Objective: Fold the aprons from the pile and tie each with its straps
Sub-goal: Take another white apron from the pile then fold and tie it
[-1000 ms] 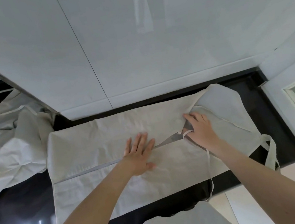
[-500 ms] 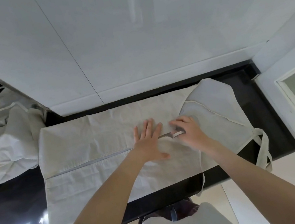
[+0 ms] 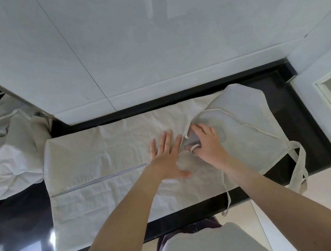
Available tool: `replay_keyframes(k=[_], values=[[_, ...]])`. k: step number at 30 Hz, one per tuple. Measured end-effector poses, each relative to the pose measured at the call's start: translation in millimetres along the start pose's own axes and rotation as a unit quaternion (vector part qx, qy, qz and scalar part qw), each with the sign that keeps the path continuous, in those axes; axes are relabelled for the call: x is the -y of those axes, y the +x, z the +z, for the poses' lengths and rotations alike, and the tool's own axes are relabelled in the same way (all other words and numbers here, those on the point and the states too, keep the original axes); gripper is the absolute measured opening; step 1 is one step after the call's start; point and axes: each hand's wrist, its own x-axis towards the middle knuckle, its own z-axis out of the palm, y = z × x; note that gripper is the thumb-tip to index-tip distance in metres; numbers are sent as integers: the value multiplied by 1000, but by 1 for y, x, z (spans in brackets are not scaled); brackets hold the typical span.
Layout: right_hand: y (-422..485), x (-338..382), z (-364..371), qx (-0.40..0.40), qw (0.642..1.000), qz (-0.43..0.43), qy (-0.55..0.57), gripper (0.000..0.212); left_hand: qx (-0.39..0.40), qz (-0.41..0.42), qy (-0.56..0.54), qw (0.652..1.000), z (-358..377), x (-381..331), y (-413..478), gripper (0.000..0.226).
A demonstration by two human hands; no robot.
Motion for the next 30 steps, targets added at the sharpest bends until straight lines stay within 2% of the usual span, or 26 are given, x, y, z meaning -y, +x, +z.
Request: replay_keyframes(k=[2, 6, 8, 11, 12, 14, 17, 19, 21, 23, 27, 30], values=[[0, 4, 1, 28, 999, -5, -17, 75, 4, -2, 7, 1000, 0, 0, 0, 124], [3, 3, 5, -36, 999, 15, -1, 72, 2, -2, -9, 1000, 1, 0, 0, 124], [6, 1, 5, -33, 999, 7, -8, 58, 2, -3, -10, 1000, 2, 0, 0, 124], [8, -2, 5, -9, 998, -38, -45, 22, -3, -3, -14, 1000, 3, 1, 1, 124], [9, -2, 4, -2, 997, -58, -58, 15, -7, -3, -19, 1000, 3, 1, 1, 124], [11, -2, -1, 19, 996, -76, -49, 17, -13, -3, -27, 1000, 4, 2, 0, 124], [9, 0, -22, 39, 997, -18, 64, 14, -14, -6, -31, 999, 3, 2, 0, 126], [5, -9, -41, 34, 996, 36, 73, 21, -8, -13, -29, 999, 2, 1, 0, 130], [1, -24, -61, 13, 998, 56, 23, 19, 0, -20, -28, 999, 1, 0, 0, 131], [1, -42, -81, -17, 997, 80, 1, 8, 7, -27, -25, 999, 0, 0, 0, 132], [-1, -79, -121, -113, 980, 159, 31, 10, 24, -38, -14, 999, -7, -6, 0, 132], [1, -96, -148, -178, 968, 173, 40, 11, 34, -53, -2, 998, -11, -10, -1, 133]])
